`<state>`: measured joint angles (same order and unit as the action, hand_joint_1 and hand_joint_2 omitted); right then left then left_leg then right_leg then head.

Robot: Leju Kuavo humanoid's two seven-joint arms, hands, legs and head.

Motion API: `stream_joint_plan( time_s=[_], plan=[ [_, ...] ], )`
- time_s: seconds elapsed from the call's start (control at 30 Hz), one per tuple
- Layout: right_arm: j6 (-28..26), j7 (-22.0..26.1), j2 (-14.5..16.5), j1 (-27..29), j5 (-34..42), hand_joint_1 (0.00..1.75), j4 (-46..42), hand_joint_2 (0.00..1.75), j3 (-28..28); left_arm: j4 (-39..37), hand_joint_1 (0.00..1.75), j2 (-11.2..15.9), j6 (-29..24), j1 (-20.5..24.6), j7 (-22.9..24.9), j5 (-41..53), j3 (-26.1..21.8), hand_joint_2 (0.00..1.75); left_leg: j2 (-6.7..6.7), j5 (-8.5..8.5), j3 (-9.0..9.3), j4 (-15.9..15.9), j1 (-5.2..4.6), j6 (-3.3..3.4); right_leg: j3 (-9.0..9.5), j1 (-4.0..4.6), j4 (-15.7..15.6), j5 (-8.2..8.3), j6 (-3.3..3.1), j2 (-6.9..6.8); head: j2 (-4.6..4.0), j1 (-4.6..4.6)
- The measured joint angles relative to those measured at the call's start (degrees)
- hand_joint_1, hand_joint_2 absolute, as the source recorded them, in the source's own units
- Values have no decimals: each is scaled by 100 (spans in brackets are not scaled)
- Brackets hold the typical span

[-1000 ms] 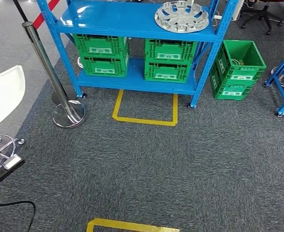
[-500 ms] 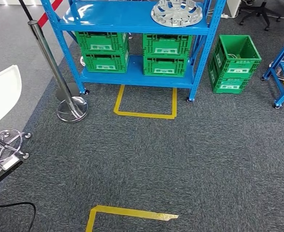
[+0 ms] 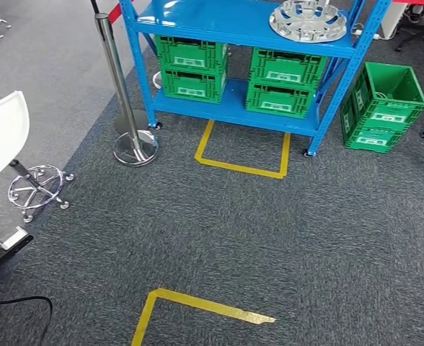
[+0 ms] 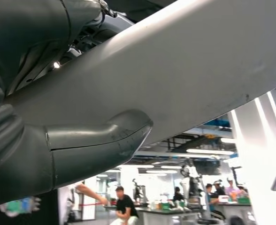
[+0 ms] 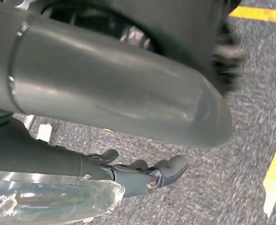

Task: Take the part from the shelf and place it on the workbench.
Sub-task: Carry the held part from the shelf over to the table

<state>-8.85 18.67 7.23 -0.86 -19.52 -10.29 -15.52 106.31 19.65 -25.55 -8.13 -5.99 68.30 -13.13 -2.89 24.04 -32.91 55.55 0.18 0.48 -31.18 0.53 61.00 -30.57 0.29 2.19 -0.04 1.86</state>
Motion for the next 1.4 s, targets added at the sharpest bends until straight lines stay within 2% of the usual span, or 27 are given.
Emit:
stream_joint_plan(
  time_s=[0.03, 0.1, 0.17, 0.2, 0.23, 0.3, 0.37, 0.4, 0.43, 0.47, 0.53, 0.57, 0.7, 0.8, 0.83, 0.9, 0.97, 1.0, 1.03, 1.07, 1.1, 1.13, 1.17, 1.23, 1.3, 1.33, 1.4],
  plan=[
    [2, 0, -1, -1, 2, 0, 0, 0, 2, 0, 175, 1, 0, 5, 0, 0, -1, 175, -53, -27, -27, 6, -4, -23, 198, -2, -349, 79, -28, 93, 0, 3],
    [32, 0, -2, -3, 15, 0, 0, 0, 3, -1, 175, 2, 0, 6, 0, -4, -1, 175, -148, -80, -74, 12, 6, -87, 307, 7, -584, 86, -68, 146, 0, 8],
    [90, 1, 2, -3, 38, 0, 0, 0, 1, -3, 175, 12, 2, -10, 1, -16, -9, 175, -207, -109, -114, 23, 26, -158, 307, 7, -604, 144, -121, 19, 0, 4],
    [115, 3, 6, -3, 49, 0, 0, 0, 0, -4, 175, 23, 8, -16, 4, -29, -19, 175, -150, -48, -157, 93, 29, -187, 312, -2, -623, 181, -158, -40, 0, 13],
    [139, 4, 11, -2, 61, 0, 0, 0, -1, -6, 175, 34, 19, -13, 10, -48, -26, 175, -55, 89, -236, 261, 32, -215, 310, -16, -642, 219, -191, -98, 0, 24],
    [175, 7, 16, 6, 97, 0, 0, 0, -2, -16, 175, 46, 59, -1, 28, -99, -34, 175, 166, 539, -506, 941, 56, -274, 270, -22, -647, 263, -218, -193, 0, 48],
    [194, 4, 17, 22, 125, 0, 1, 0, -4, -37, 175, 46, 94, -13, 39, -135, -36, 175, 230, 850, -734, 1610, 88, -330, 210, -21, -634, 288, -208, -278, 0, 49],
    [196, 3, 17, 27, 129, 0, 1, 0, -6, -47, 175, 46, 102, -22, 41, -146, -38, 175, 237, 846, -720, 1688, 99, -347, 183, -22, -621, 297, -202, -310, 0, 49],
    [196, 1, 19, 27, 126, 0, 1, 0, -8, -55, 175, 48, 104, -27, 42, -159, -43, 175, 240, 741, -597, 1539, 108, -356, 162, -24, -605, 302, -195, -332, 0, 49],
    [195, 1, 22, 23, 118, 0, 1, 0, -10, -59, 175, 52, 105, -28, 41, -172, -49, 175, 249, 570, -376, 1203, 113, -358, 149, -26, -585, 302, -186, -348, 0, 50],
    [192, 0, 28, 10, 97, 0, 0, 0, -10, -69, 175, 67, 104, -16, 40, -194, -74, 175, 283, 341, 96, 422, 106, -327, 125, -16, -536, 294, -149, -363, 0, 49],
    [190, 0, 31, 5, 88, 0, 0, 0, -10, -75, 175, 75, 103, -10, 39, -203, -90, 175, 295, 299, 230, 177, 98, -292, 107, -5, -513, 293, -123, -364, 0, 46],
    [187, -2, 33, 8, 62, 0, 0, 0, -9, -108, 175, 86, 101, -9, 25, -237, -132, 175, 296, 286, 248, 56, 60, -199, 32, 14, -483, 302, -179, -363, 0, 35],
    [186, -8, 44, 3, 34, 0, 0, 0, -7, -140, 175, 101, 99, 5, 11, -268, -155, 175, 276, 259, 208, 58, 38, -75, 50, -28, -520, 344, 0, -386, 0, 41],
    [186, -8, 46, 4, 27, 0, 0, 0, -5, -148, 175, 107, 98, 12, 10, -278, -162, 175, 264, 234, 203, 41, 51, -35, 8, -30, -458, 283, 42, -365, 0, 38],
    [186, -8, 46, 8, 19, 0, 0, 0, -4, -161, 175, 117, 100, 24, 6, -289, -178, 175, 222, 187, 180, 16, 72, 32, -230, -38, 23, -35, 79, -293, 0, 29],
    [186, -11, 48, 13, 15, 0, 0, 0, -4, -177, 175, 130, 104, 28, 1, -296, -193, 175, 150, 160, 131, 19, 67, 48, -596, -48, 833, -422, 82, -248, 0, 26],
    [185, -15, 48, 18, 14, 0, 0, 0, -4, -186, 175, 134, 107, 28, -1, -299, -197, 175, 104, 148, 113, 20, 65, 44, -720, -52, 1111, -504, 81, -241, 0, 27],
    [185, -20, 49, 22, 13, 0, 0, 0, -3, -196, 175, 138, 109, 27, -2, -304, -203, 175, 50, 138, 102, 22, 64, 34, -740, -54, 1178, -471, 76, -234, 0, 26],
    [184, -24, 49, 26, 13, 0, 0, 0, -3, -206, 175, 142, 110, 27, -3, -307, -210, 175, -11, 129, 98, 23, 65, 22, -638, -60, 997, -328, 65, -215, 0, 27],
    [184, -27, 49, 27, 13, 0, 0, 0, -3, -213, 175, 145, 111, 29, -3, -311, -220, 175, -74, 122, 97, 27, 67, 6, -436, -69, 619, -120, 52, -153, 0, 26],
    [184, -29, 49, 27, 13, 0, 0, 0, -3, -217, 175, 149, 111, 33, -4, -314, -232, 175, -138, 116, 92, 32, 67, -14, -213, -85, 194, 43, 37, -11, 0, 27],
    [184, -30, 51, 26, 13, 0, 0, 0, -3, -221, 175, 154, 114, 44, -4, -316, -243, 175, -204, 110, 76, 46, 63, -42, -19, -103, -163, 149, 32, 122, 0, 32],
    [183, -33, 57, 24, 13, 0, 0, 0, -2, -225, 175, 172, 125, 60, -4, -320, -257, 175, -334, 80, 21, 64, 75, -121, 141, -111, -451, 174, 34, 263, 0, 35],
    [182, -34, 68, 19, 13, 0, 0, 0, -3, -231, 175, 202, 142, 57, -4, -320, -267, 175, -446, 48, -31, 73, 106, -201, 145, -102, -461, 196, 3, 127, 0, 32],
    [181, -34, 75, 16, 13, 0, 0, 0, -3, -234, 175, 220, 147, 53, -4, -321, -273, 175, -382, 80, -67, 123, 108, -229, 147, -103, -471, 212, -30, 49, 0, 38],
    [180, -31, 96, 18, 13, 0, 0, 0, -4, -242, 175, 249, 151, 73, -4, -326, -280, 175, -75, 335, -257, 517, 100, -273, 146, -105, -501, 235, -100, -118, 0, 68]
  ],
)
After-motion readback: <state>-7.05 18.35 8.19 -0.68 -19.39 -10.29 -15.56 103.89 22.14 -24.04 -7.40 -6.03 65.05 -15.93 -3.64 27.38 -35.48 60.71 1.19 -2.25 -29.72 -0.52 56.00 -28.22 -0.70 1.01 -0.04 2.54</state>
